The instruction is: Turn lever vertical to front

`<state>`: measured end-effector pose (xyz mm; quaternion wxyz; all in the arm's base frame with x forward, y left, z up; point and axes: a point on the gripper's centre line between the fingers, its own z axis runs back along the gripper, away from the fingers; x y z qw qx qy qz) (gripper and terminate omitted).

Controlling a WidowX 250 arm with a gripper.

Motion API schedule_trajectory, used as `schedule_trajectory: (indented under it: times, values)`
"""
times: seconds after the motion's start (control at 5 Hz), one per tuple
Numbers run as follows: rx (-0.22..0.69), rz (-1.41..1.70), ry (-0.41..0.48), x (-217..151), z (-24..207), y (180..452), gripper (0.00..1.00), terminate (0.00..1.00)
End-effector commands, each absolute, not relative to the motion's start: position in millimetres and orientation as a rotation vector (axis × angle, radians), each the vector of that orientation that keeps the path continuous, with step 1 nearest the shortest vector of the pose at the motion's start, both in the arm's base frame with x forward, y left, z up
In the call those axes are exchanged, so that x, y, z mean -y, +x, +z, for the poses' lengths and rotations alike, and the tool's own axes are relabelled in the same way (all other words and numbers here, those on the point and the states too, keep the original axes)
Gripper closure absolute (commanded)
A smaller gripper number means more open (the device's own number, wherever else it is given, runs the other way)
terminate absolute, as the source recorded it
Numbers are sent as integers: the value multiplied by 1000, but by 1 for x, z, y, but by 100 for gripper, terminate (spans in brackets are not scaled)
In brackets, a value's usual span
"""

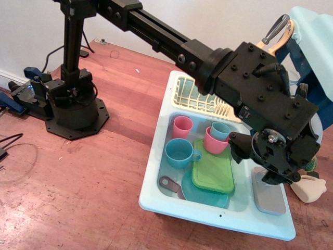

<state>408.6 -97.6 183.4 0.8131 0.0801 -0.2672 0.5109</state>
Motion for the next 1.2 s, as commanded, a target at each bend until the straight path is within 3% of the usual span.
schedule_trajectory:
  times: [0.0,0.6,0.8,1.0]
  values:
    - [608,1120,122,91,189,428,0,0]
    - [662,1166,108,87,189,412,0,0]
    - [729,1194,72,78,198,399,0,0]
    - [885,1282,-22,73,198,388,0,0]
